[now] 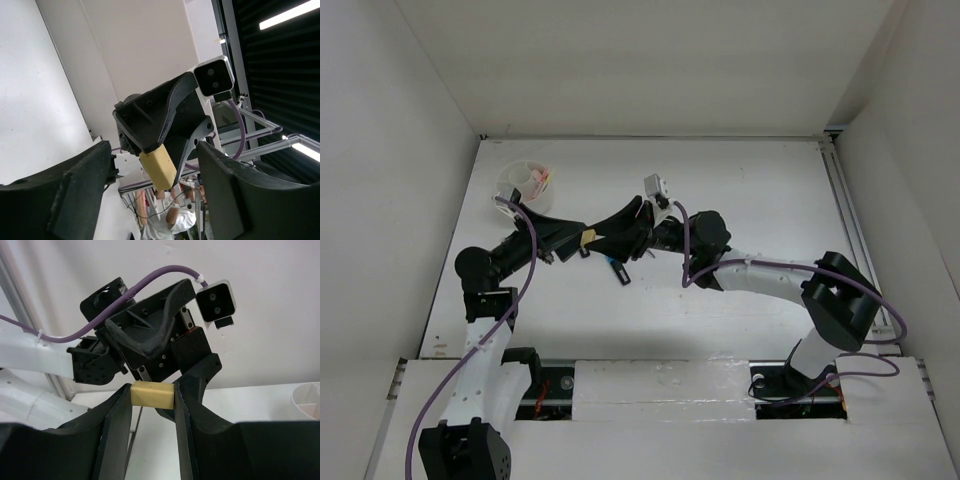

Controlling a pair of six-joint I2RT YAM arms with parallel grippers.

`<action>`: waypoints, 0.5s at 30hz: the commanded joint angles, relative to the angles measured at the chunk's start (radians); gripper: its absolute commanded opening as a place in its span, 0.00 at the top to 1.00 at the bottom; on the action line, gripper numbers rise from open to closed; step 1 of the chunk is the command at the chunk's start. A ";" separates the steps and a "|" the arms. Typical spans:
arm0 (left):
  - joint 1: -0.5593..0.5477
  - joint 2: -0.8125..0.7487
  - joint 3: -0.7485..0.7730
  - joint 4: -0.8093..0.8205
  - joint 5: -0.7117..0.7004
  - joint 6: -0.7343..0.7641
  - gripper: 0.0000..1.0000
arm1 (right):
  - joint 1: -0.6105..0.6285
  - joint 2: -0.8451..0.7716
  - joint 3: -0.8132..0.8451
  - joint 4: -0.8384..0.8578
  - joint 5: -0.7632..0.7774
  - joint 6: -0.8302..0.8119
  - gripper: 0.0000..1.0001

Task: Sort the stationery into containers
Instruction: Place the stationery in the storage box.

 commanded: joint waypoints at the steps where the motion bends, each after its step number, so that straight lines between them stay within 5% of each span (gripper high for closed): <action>1: -0.001 -0.005 0.009 0.040 -0.001 -0.004 0.38 | 0.017 0.000 0.042 0.085 -0.042 0.005 1.00; 6: -0.001 -0.005 0.009 0.040 0.010 -0.025 0.53 | 0.017 0.000 0.032 0.085 -0.042 -0.014 1.00; 15: -0.001 -0.005 0.009 0.078 0.050 -0.082 0.55 | -0.002 0.038 0.060 0.056 -0.064 -0.044 1.00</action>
